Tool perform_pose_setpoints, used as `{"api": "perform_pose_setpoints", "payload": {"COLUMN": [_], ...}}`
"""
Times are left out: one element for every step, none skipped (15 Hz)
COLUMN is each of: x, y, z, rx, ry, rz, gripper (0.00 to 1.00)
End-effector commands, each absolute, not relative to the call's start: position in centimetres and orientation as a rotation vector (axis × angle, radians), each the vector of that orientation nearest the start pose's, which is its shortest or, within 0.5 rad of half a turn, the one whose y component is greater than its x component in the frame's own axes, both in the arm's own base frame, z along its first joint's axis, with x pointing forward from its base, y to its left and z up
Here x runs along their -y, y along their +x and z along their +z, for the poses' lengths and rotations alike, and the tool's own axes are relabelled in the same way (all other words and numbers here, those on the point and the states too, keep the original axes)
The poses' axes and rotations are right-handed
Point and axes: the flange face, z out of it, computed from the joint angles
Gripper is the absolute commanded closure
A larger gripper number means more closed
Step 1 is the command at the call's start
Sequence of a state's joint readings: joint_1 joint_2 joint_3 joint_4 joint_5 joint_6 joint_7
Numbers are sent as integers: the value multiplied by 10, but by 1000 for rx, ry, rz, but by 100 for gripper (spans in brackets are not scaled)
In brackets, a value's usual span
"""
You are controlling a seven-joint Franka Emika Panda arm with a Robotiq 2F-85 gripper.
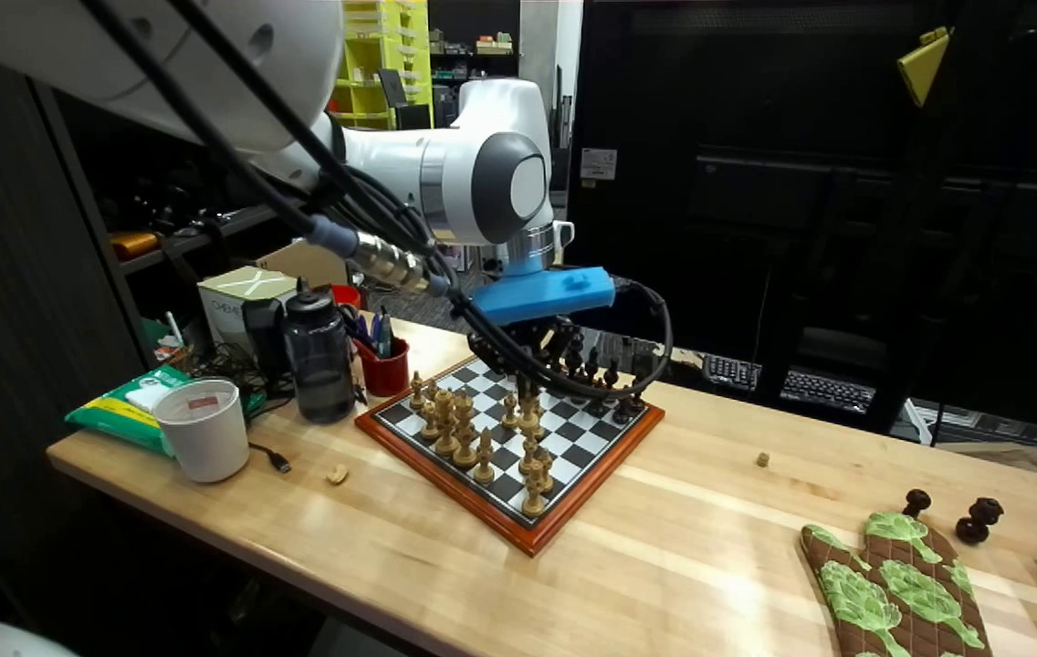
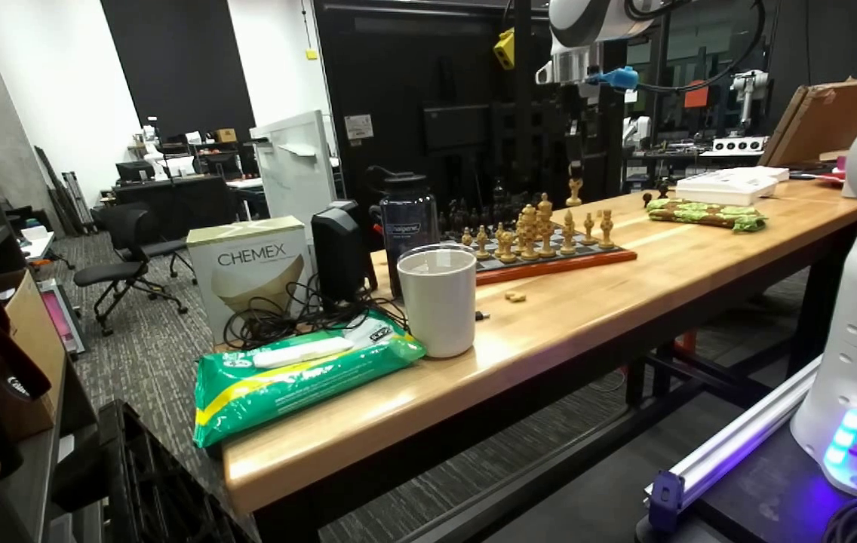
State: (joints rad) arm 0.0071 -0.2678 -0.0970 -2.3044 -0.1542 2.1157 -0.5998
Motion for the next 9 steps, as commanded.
{"api": "perform_pose_setpoints", "payload": {"x": [53, 53, 53, 53, 53, 53, 53, 53, 54], "y": [478, 480, 482, 485, 488, 491, 494, 498, 501], "z": [473, 474, 475, 476, 476, 476, 476, 475, 474], "rx": [878, 862, 849, 834, 819, 809, 793, 783, 771], "ry": [-3145, -3150, -3153, -3158, -3163, -3165, -3170, -3170, -3170], "rz": [-59, -61, -61, -62, -59, -55, -52, -45, -40], "gripper": [96, 96, 96, 96, 96, 96, 96, 96, 96]}}
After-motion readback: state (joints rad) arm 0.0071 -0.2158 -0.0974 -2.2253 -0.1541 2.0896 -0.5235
